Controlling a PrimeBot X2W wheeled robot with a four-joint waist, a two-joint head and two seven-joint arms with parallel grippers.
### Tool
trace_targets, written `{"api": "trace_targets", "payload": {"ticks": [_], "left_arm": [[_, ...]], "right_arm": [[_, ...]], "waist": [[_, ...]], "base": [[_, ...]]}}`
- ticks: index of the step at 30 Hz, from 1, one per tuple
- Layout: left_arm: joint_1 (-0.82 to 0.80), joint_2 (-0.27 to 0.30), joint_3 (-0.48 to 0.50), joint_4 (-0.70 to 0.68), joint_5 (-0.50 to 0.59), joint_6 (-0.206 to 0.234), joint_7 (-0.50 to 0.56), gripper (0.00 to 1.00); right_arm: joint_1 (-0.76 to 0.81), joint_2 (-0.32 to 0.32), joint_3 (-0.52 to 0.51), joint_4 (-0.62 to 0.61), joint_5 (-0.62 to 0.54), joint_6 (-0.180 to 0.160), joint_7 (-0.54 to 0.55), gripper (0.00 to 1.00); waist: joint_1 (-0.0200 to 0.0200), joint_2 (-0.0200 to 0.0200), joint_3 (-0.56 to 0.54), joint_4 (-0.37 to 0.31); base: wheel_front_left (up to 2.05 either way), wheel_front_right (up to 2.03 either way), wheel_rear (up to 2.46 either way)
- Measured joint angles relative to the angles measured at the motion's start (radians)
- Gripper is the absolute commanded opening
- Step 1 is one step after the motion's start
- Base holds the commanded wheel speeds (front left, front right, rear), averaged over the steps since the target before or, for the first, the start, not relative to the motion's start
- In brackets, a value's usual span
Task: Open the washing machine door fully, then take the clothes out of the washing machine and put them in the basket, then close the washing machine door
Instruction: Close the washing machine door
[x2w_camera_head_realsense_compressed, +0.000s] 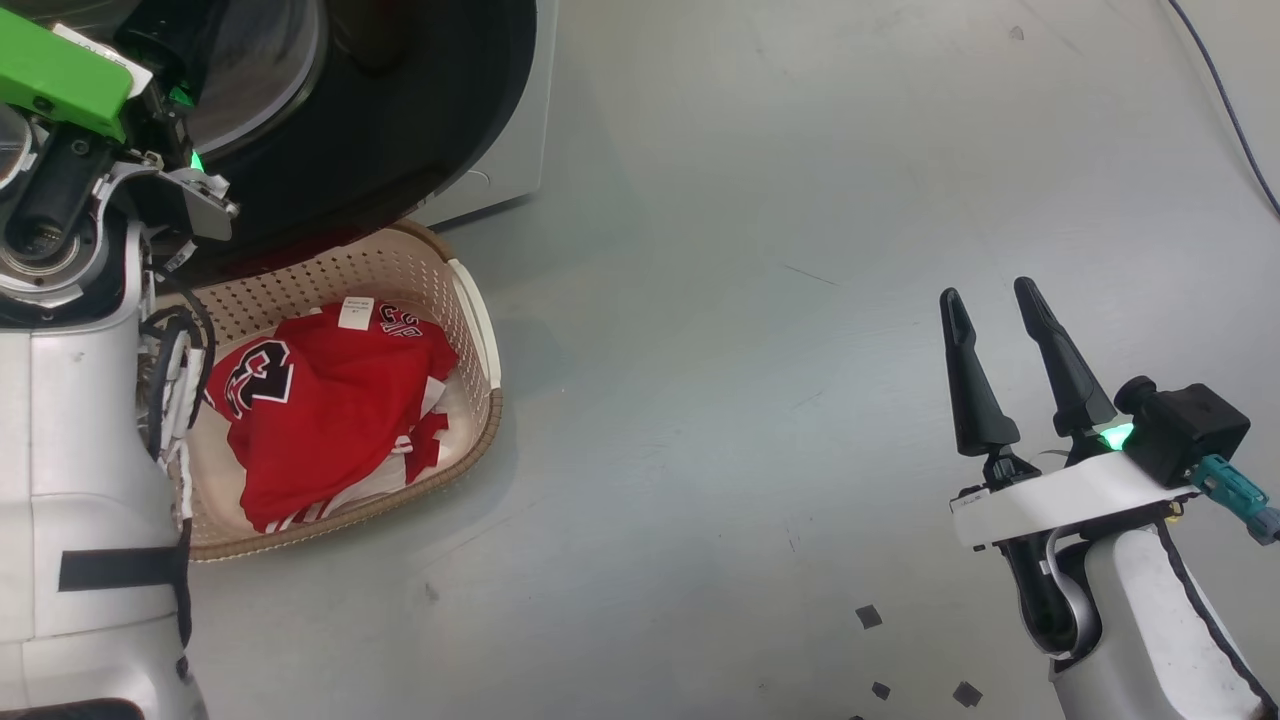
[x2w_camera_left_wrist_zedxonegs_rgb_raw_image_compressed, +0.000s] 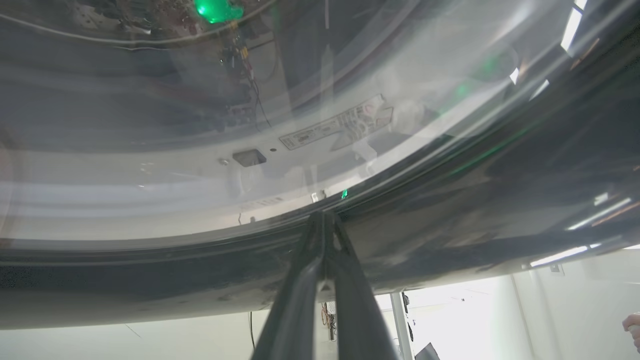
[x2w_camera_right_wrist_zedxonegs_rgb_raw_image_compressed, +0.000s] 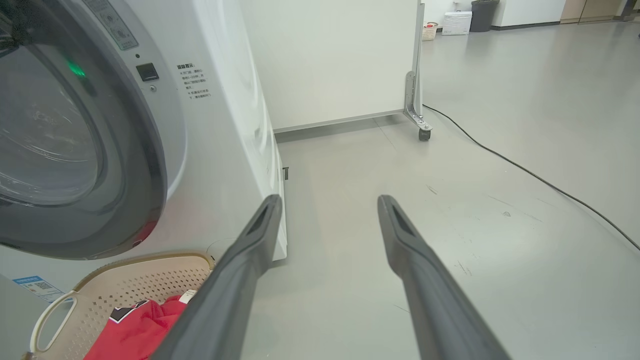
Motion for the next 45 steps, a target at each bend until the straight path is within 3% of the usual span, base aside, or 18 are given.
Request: {"api": "trace_targets", "payload": {"ticks": [3,17,31,32,34,35,36,42,45], "left_arm": [[-0.007,0.000,0.000,0.016,0.000,-0.003,0.000,0.00],[0.054,-0.036,-0.008,0.050,-0.049,-0.098,-0.007,0.00],[0.266,-0.049,0.031,0.035,-0.080,-0.116,-0.106,0.00],[0.277,-0.050,0.030,0.028,-0.081,-0.116,-0.112,0.08],[0.298,-0.052,0.025,0.009,-0.082,-0.116,-0.126,0.52],[0.308,-0.052,0.023,-0.003,-0.082,-0.116,-0.135,0.96],[0.318,-0.053,0.022,-0.021,-0.081,-0.116,-0.145,1.00],[0.375,-0.054,0.014,-0.114,-0.049,-0.116,-0.224,1.00],[0.413,-0.054,-0.001,-0.152,0.025,-0.116,-0.273,1.00]], "right_arm": [[0.000,0.000,-0.001,0.001,0.000,0.000,0.000,1.00],[0.003,-0.022,-0.032,0.002,-0.008,0.000,0.000,1.00],[0.033,-0.066,-0.075,-0.005,-0.046,0.000,0.000,1.00],[0.039,-0.067,-0.077,-0.006,-0.047,0.000,0.000,1.00],[0.048,-0.070,-0.080,-0.007,-0.052,0.000,0.000,1.00],[0.051,-0.071,-0.083,-0.008,-0.053,0.000,0.000,1.00],[0.052,-0.072,-0.085,-0.010,-0.053,0.000,0.000,1.00],[0.067,-0.079,-0.094,-0.017,-0.061,0.000,0.000,1.00],[0.077,-0.083,-0.098,-0.019,-0.063,0.000,0.000,1.00]], "waist": [[0.0000,0.0000,-0.002,-0.001],[0.0000,0.0000,-0.040,0.058],[0.0000,0.0000,-0.102,0.168],[0.0000,0.0000,-0.106,0.177],[0.0000,0.0000,-0.115,0.194],[0.0000,0.0000,-0.119,0.203],[0.0001,0.0000,-0.123,0.212],[0.0000,0.0000,-0.147,0.262],[0.0000,0.0000,-0.159,0.285]], "base": [[0.00,0.00,0.00],[0.00,0.00,0.00],[0.00,0.00,0.00],[0.00,0.00,0.00],[0.00,0.00,0.00],[0.00,0.00,0.00],[0.00,0.00,0.00],[0.00,0.00,0.00],[0.00,0.00,0.00]]}}
